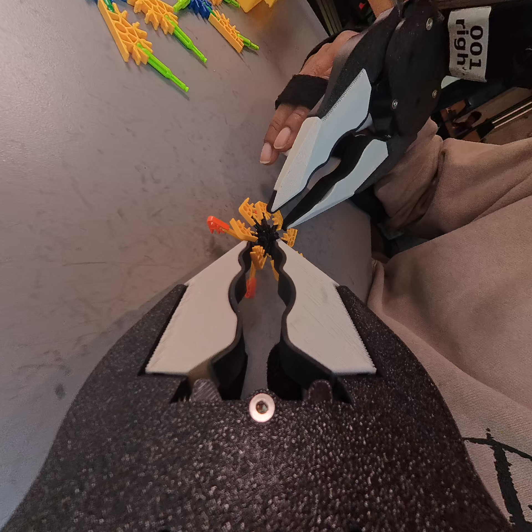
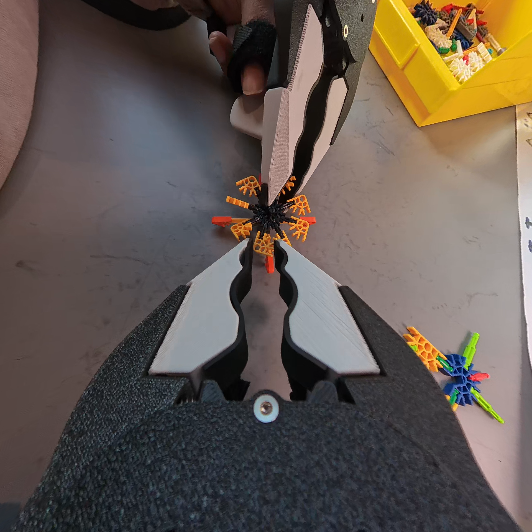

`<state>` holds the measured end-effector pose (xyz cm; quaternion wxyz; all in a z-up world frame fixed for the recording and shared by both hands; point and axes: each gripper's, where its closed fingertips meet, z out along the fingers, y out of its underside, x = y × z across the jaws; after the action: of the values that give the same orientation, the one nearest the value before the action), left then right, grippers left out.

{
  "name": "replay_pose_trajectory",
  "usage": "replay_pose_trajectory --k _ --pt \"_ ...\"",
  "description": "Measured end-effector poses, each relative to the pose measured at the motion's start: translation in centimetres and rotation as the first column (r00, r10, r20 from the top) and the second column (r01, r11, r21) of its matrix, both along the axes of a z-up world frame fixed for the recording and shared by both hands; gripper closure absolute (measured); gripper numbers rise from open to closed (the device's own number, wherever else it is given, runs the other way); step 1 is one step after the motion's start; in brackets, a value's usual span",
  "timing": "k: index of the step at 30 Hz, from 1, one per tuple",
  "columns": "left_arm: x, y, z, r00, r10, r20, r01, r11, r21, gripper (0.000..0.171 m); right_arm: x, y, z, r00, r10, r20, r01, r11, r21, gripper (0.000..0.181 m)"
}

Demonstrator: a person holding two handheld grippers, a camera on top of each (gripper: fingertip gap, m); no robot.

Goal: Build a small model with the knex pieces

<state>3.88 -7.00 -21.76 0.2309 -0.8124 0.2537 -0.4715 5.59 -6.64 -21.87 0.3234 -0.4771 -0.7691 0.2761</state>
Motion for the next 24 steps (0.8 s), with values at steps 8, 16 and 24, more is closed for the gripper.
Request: replay_pose_trajectory --k 8,16,24 --pt "0.00 0.00 -0.01 1.000 0.001 0.005 -0.001 1.000 -0.008 0.158 -0.15 0.11 -0.04 1.000 -0.005 0.000 0.005 0.999 0.053 0.169" --pt "-0.13 0.16 0.02 0.999 0.020 0.025 -0.019 0.999 -0.036 0.159 -0.32 0.35 -0.02 1.000 -0.008 -0.002 0.008 0.994 0.106 0.169" --pt "-0.53 0.60 0.13 0.997 0.058 0.059 -0.054 0.995 -0.079 0.161 -0.77 0.96 0.00 0.999 -0.019 -0.027 0.024 0.980 0.197 0.169"
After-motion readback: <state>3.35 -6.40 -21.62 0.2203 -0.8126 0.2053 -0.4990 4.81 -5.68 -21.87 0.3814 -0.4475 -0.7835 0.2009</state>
